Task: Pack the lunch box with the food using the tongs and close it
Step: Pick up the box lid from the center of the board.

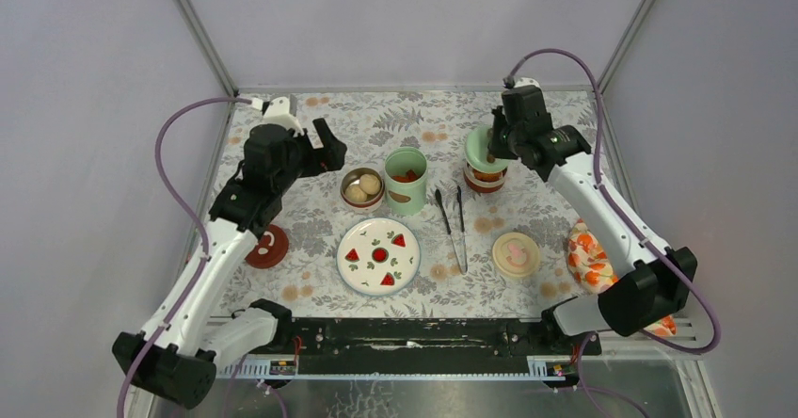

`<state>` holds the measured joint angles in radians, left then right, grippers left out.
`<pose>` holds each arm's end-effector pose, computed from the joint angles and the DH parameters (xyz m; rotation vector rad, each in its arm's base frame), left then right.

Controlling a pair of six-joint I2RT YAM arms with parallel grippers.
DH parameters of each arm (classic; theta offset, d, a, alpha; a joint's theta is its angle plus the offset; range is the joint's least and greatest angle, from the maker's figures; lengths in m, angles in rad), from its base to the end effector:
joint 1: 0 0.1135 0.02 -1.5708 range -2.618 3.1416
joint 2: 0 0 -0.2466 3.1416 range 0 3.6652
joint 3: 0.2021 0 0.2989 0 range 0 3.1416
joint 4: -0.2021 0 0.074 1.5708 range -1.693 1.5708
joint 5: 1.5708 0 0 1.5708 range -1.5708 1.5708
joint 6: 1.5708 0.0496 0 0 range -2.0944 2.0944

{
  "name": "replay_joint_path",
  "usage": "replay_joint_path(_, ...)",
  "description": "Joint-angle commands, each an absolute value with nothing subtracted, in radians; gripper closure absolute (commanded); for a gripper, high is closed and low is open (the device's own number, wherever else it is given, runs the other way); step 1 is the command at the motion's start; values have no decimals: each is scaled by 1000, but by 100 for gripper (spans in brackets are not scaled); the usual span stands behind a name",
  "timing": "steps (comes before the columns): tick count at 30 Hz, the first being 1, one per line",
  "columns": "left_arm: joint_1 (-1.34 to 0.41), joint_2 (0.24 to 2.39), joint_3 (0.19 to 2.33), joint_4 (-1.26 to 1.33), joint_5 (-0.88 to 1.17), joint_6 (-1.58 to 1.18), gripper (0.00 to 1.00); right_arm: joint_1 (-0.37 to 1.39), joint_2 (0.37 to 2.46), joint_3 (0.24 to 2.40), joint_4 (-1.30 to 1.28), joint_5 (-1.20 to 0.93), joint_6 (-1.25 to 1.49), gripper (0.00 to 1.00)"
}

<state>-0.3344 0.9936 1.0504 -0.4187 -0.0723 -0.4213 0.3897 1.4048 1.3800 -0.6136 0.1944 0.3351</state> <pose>0.2750 -0.0917 0.3530 -0.1337 1.9516 -0.4326 0.3477 0.1325 0.3363 0.0478 2.2013 0.1918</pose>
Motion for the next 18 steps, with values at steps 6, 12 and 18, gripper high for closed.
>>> replay_joint_path(6,-338,1130,1143,-398,73,-461,1,569,1566,1626,-697,106,224,94)
replay_joint_path(12,-338,1187,1120,-374,154,-523,1,639,1668,1739,-704,67,190,94)
replay_joint_path(18,-339,1226,1089,-324,212,-566,1,678,1746,1814,-716,4,167,94)
